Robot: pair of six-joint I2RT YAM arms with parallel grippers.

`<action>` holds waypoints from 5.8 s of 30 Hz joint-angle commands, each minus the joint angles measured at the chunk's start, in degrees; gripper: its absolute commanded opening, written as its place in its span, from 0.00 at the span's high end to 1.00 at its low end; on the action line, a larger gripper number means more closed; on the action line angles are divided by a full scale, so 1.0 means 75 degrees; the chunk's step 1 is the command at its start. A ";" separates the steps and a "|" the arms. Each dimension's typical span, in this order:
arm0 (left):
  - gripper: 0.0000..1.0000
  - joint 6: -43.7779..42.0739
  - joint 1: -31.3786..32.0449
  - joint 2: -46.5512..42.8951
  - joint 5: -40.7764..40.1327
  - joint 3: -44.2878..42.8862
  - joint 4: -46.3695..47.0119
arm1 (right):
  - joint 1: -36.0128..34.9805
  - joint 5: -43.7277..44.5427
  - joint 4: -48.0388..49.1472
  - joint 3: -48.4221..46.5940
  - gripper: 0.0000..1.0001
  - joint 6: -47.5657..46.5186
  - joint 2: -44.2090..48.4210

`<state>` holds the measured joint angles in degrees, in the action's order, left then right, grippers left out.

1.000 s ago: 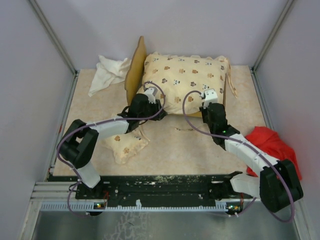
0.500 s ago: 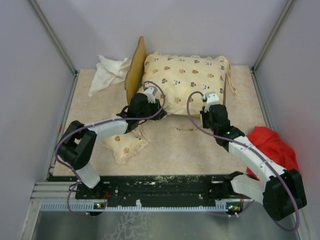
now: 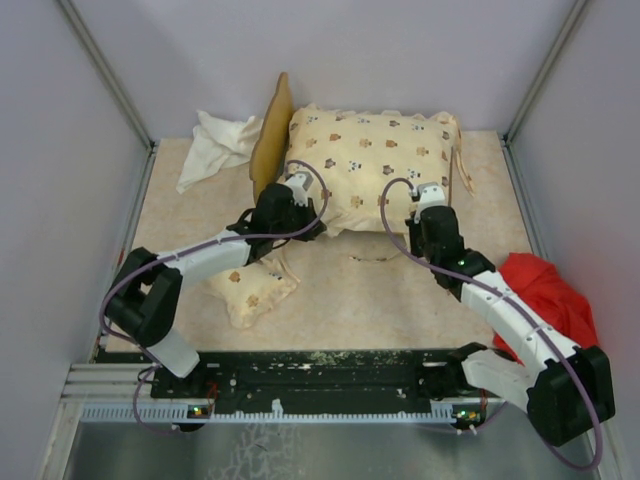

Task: Set up the pet bed

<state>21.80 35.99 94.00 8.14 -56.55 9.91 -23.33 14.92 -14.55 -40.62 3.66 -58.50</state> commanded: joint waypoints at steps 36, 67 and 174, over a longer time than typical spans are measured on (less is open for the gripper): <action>0.53 0.0705 0.0159 0.1513 -0.0073 0.0101 0.2461 | 0.0099 -0.0153 0.0822 0.0257 1.00 0.0134 0.0477; 0.64 -0.0350 -0.0243 0.0288 0.0295 -0.0641 -0.1580 | 0.1068 0.0008 0.0225 0.0236 0.65 0.0827 0.0810; 0.65 -0.4029 -0.2090 0.0591 -0.0269 -0.2816 -0.1195 | 0.4104 -0.0083 0.0134 0.1191 1.00 0.4420 0.1241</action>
<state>-5.43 20.95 99.15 5.61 -78.06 -1.32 6.55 15.22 -17.89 -31.09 31.83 -51.94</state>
